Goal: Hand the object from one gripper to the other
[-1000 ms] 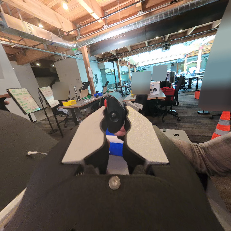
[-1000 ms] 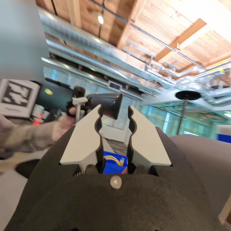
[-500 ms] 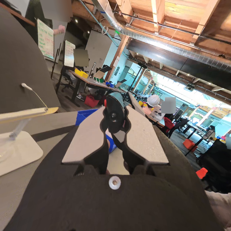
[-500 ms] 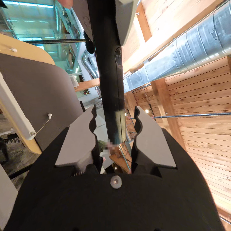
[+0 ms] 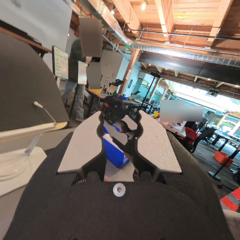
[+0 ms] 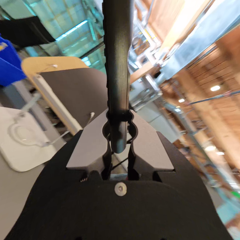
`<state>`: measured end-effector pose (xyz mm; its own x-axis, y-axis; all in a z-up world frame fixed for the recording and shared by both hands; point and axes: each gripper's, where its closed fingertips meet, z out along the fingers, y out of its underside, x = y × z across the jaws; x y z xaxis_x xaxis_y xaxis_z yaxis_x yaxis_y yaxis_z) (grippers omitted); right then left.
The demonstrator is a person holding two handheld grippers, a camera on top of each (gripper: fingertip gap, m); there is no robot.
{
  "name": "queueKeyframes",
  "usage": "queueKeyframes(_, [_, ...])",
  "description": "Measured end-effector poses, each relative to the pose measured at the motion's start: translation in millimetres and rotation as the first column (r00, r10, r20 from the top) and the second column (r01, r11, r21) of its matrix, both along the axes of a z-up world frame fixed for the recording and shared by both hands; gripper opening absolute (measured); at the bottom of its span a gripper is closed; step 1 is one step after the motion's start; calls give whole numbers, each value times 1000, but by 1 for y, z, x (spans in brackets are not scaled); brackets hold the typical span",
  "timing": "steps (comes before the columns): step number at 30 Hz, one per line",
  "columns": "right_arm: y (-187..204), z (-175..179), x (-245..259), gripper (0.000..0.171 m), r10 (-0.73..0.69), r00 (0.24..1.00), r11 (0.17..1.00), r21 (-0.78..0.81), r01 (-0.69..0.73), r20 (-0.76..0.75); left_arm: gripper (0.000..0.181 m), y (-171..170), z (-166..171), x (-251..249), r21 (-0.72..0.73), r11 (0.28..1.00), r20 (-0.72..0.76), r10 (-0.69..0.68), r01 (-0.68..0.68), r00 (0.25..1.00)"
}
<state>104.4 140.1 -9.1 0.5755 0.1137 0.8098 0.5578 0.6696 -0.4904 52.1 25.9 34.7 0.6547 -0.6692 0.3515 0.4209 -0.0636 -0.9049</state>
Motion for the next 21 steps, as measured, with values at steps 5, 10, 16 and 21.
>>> queueKeyframes(5, [32,-18,26,21,118,972,882,-429,-196,-202,42,9,6,-27,128,988,-83,100,-88,992])
queueKeyframes(10, [61,-39,77,21,36,949,696,-674,-248,-312,25,37,-16,-54,109,989,-158,120,-104,980])
queueKeyframes(16, [87,-77,142,21,-97,935,488,-835,-254,-341,19,60,-22,-64,185,979,-238,128,-85,963])
queueKeyframes(21, [104,-112,210,21,-276,939,378,-922,-89,-204,19,73,-20,-73,249,966,-293,139,-65,946])
